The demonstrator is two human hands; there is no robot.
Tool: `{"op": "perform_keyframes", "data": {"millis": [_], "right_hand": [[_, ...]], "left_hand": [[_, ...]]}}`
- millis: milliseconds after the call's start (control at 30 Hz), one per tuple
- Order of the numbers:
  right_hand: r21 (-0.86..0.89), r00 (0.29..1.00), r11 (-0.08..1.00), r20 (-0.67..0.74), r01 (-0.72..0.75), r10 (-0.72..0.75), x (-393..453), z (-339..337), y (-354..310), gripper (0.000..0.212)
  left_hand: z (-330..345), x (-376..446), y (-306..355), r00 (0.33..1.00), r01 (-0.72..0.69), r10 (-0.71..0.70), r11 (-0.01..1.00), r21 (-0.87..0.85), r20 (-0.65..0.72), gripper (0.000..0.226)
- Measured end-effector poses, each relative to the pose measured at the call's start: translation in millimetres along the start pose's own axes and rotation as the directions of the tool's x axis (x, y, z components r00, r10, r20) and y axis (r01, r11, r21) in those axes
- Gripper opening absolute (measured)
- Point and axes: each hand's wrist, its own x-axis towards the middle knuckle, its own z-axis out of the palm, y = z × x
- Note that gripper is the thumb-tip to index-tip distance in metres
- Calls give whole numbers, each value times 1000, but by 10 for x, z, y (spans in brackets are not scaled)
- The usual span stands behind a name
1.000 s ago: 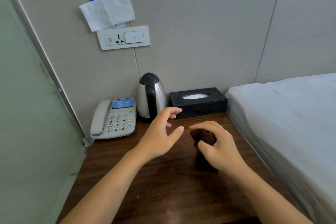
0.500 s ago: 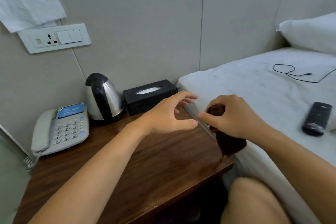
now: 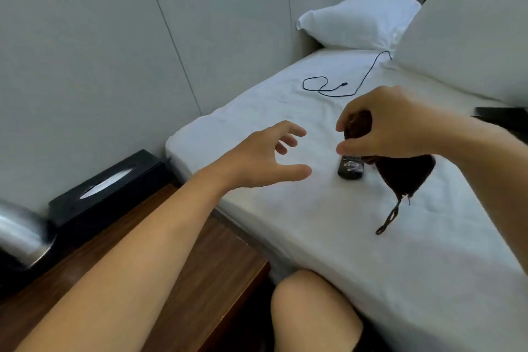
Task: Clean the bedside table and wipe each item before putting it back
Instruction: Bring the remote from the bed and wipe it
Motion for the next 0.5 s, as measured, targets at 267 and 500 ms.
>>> {"op": "perform_keyframes", "data": {"millis": [267,500], "right_hand": [[143,998,989,-37,-40,45,-124,-307,429,26],[289,998,957,-62,20,-2,-134,-250,387,23]], "left_hand": [[515,488,480,983,180,-185,974,136,22,82],[803,601,617,959,284,-273,932,225,-79,57]]}}
